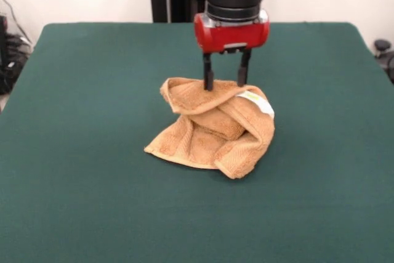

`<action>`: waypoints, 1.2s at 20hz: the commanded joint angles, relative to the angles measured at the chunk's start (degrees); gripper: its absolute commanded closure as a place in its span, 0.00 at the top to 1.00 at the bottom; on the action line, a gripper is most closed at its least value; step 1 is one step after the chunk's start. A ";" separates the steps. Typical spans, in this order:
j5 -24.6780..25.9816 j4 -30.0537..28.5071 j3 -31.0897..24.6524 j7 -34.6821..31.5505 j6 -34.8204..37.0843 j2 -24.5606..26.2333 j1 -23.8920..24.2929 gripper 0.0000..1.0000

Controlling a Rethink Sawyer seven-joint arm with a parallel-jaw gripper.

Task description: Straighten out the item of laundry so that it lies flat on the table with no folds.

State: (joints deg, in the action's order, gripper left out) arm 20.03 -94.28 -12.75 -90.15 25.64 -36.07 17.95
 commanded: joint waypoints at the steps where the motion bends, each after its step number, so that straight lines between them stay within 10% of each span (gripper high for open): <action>1: 5.37 2.68 -14.83 16.00 4.36 1.60 3.62 1.00; 24: 15.93 3.74 -20.60 16.75 13.64 7.92 8.31 1.00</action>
State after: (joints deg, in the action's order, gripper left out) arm 34.45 -91.38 -26.44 -90.14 27.75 -31.88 26.12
